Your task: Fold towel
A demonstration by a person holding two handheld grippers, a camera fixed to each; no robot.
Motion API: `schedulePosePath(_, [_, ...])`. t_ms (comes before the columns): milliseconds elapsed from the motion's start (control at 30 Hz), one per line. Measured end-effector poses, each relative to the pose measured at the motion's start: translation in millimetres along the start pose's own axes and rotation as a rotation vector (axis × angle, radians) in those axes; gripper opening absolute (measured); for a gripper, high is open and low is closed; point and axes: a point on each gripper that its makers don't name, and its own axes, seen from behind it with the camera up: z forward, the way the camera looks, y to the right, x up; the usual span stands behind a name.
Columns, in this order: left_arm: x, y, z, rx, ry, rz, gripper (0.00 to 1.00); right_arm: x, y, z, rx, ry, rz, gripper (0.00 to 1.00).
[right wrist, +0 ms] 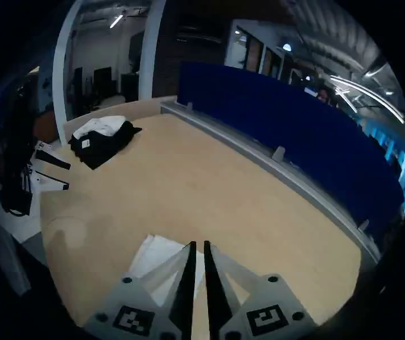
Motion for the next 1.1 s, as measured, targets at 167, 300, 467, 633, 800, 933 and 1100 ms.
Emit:
schedulePosePath(167, [2,0.5,-0.5,0.001,0.002,-0.004,0.96,-5,0,-0.4,-0.004,-0.007,-0.009,0.53])
schedulePosePath(300, [2,1.1,-0.9,0.001,0.003,-0.006,0.96,-6,-2,-0.5,0.000,-0.009,-0.014,0.53])
schedulePosePath(467, [0,2.2,-0.6,0.003,0.000,-0.002,0.96,-12,-2,0.1,0.004,-0.016,-0.014,0.53])
schedulePosePath(633, [-4,1.7,-2.0,0.008,-0.004,-0.005,0.96,-31,-1,5.3,0.010,-0.046,-0.012,0.53])
schedulePosePath(800, [-9,1.0,-4.0,0.013,-0.013,-0.010,0.96,-64,-5,17.2,0.026,-0.098,-0.010,0.54])
schedulePosePath(933, [-13,0.4,-5.0,0.017,-0.019,-0.009,0.96,-92,-10,27.1,0.045,-0.142,-0.005,0.54])
schedulePosePath(1100, [-15,0.4,-6.4,0.021,-0.025,-0.009,0.96,-129,-13,35.1,0.064,-0.203,-0.008,0.55])
